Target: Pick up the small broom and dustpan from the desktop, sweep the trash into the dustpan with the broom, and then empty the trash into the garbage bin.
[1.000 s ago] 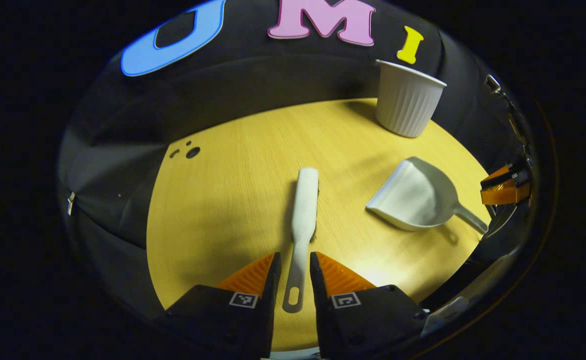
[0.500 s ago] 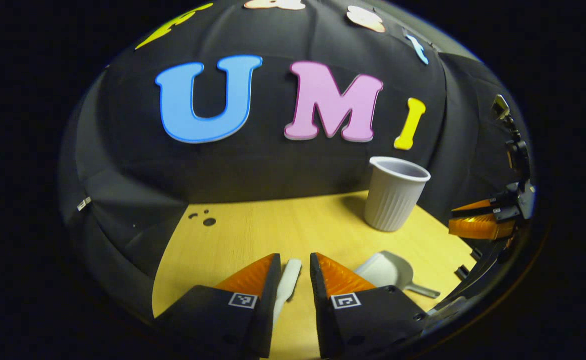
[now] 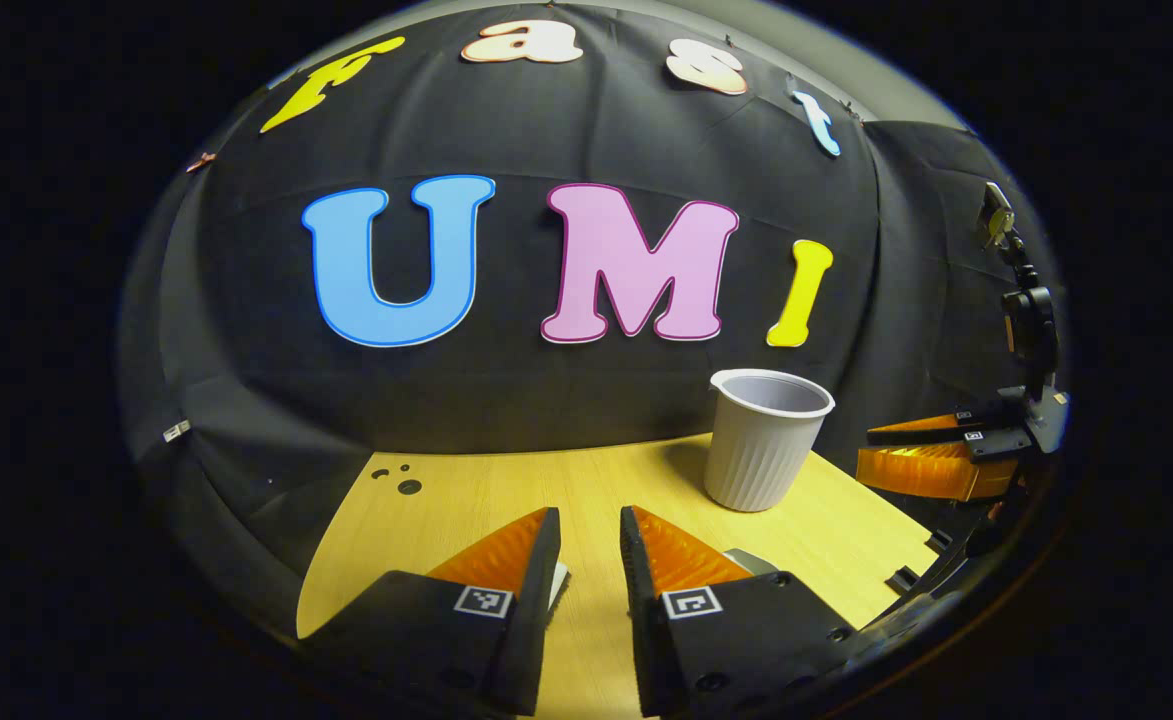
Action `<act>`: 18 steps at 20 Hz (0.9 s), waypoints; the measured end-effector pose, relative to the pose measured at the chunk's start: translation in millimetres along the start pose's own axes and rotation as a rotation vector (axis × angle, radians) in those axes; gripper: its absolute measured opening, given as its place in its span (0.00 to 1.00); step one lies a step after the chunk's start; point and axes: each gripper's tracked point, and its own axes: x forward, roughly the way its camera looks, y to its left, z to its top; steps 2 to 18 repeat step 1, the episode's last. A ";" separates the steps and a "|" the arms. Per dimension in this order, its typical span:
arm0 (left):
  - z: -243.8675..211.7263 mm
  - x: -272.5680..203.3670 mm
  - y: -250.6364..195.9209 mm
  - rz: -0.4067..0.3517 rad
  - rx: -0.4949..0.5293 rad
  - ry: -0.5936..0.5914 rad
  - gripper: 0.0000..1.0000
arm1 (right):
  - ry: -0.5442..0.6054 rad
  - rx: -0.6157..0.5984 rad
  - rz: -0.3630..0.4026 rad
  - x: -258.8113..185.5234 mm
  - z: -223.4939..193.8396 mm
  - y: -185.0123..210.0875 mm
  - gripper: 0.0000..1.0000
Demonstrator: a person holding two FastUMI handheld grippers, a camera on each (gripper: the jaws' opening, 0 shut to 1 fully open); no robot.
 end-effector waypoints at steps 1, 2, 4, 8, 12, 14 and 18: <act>1.3 -2.0 -0.5 0.016 -0.011 -0.001 0.41 | -0.004 -0.006 0.010 -0.6 1.2 -1.2 0.40; 1.3 -2.0 -0.5 0.016 -0.011 -0.001 0.41 | -0.004 -0.006 0.010 -0.6 1.2 -1.2 0.40; 1.3 -2.0 -0.5 0.016 -0.011 -0.001 0.41 | -0.004 -0.006 0.010 -0.6 1.2 -1.2 0.40; 1.3 -2.0 -0.5 0.016 -0.011 -0.001 0.41 | -0.004 -0.006 0.010 -0.6 1.2 -1.2 0.40; 1.3 -2.0 -0.5 0.016 -0.011 -0.001 0.41 | -0.004 -0.006 0.010 -0.6 1.2 -1.2 0.40; 1.3 -2.0 -0.5 0.016 -0.011 -0.001 0.41 | -0.004 -0.006 0.010 -0.6 1.2 -1.2 0.40; 1.3 -2.0 -0.5 0.016 -0.011 -0.001 0.41 | -0.004 -0.006 0.010 -0.6 1.2 -1.2 0.40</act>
